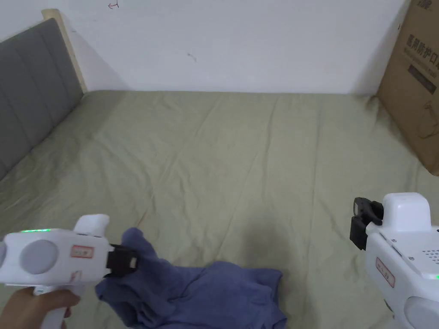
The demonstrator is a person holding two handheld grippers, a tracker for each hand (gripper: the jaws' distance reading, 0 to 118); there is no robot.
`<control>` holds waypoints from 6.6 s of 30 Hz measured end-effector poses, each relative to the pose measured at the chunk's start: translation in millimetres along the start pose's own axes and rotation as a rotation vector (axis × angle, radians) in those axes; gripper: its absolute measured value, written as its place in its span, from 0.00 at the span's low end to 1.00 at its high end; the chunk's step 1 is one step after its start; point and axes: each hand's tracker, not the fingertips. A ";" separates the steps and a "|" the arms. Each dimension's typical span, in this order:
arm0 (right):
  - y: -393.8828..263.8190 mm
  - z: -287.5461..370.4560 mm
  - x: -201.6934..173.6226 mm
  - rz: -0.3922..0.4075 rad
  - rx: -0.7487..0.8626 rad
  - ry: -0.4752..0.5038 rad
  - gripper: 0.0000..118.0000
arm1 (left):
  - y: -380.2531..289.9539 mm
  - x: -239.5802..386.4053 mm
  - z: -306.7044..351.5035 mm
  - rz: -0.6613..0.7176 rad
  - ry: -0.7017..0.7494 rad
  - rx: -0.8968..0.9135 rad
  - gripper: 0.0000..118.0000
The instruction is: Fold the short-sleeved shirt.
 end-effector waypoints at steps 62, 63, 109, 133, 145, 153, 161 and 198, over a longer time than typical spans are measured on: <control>-15.8 27.1 38.7 -0.044 -0.011 -0.082 0.00 | -76.8 154.8 -171.4 -0.246 -0.081 0.193 0.00; -16.4 27.0 40.3 -0.046 -0.013 -0.085 0.00 | -78.7 154.5 -179.5 -0.240 -0.080 0.184 0.00; 44.0 61.0 -19.9 -0.019 0.234 -0.027 0.00 | 3.0 54.2 66.4 -0.222 0.252 0.886 0.00; 36.7 51.9 -23.6 -0.024 0.217 -0.016 0.00 | 0.1 65.3 55.9 -0.193 0.205 0.877 0.00; -60.5 -30.2 -101.7 0.025 -0.064 0.156 0.00 | -2.9 58.7 52.4 -0.198 0.182 0.849 0.00; -143.5 -76.1 -139.6 0.031 -0.349 0.208 0.00 | -6.7 49.4 40.8 -0.207 0.158 0.793 0.00; -183.3 -95.6 -139.9 -0.058 -0.475 0.204 0.00 | -16.0 32.2 9.2 -0.111 0.063 0.626 0.00; -119.6 -82.7 -125.2 -0.008 -0.408 0.270 0.00 | -26.6 -24.1 -114.5 0.115 -0.232 -0.065 0.12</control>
